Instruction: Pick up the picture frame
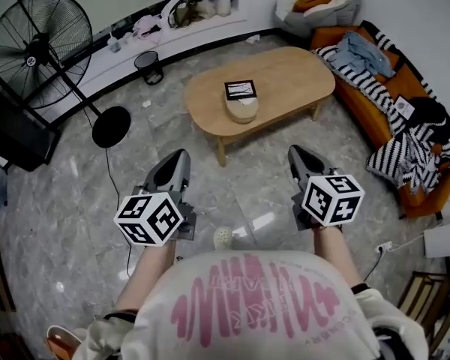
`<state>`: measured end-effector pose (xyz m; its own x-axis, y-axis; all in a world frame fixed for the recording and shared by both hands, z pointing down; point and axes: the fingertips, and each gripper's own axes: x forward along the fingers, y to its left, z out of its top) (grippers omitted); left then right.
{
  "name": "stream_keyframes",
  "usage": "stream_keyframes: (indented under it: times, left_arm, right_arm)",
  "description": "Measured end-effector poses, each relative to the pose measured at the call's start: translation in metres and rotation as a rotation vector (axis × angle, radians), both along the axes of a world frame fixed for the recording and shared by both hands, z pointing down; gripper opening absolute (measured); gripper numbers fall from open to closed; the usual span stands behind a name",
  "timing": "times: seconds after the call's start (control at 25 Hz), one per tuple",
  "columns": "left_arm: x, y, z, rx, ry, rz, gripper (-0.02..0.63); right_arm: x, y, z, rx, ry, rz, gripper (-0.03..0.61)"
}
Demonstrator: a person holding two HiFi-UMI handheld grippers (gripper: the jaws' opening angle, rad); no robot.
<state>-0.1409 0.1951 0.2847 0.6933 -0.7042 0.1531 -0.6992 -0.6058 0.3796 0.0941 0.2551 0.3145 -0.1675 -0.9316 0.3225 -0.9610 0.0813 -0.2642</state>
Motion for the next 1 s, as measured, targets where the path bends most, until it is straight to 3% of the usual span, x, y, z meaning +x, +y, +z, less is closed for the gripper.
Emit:
stream_keyframes:
  times: [0.28, 0.6, 1.0]
  left_arm:
    - [-0.011, -0.086, -0.031, 0.065, 0.016, 0.013, 0.005]
    - [-0.027, -0.148, -0.038, 0.088, 0.025, 0.027, 0.005]
    - [-0.034, -0.181, 0.053, -0.117, -0.035, 0.000, 0.005]
  right_arm:
    - [-0.006, -0.078, -0.030, 0.063, 0.019, 0.033, 0.006]
    - [-0.013, -0.135, -0.032, 0.080, -0.023, 0.066, 0.006]
    - [-0.002, -0.174, 0.056, -0.144, -0.053, 0.054, 0.005]
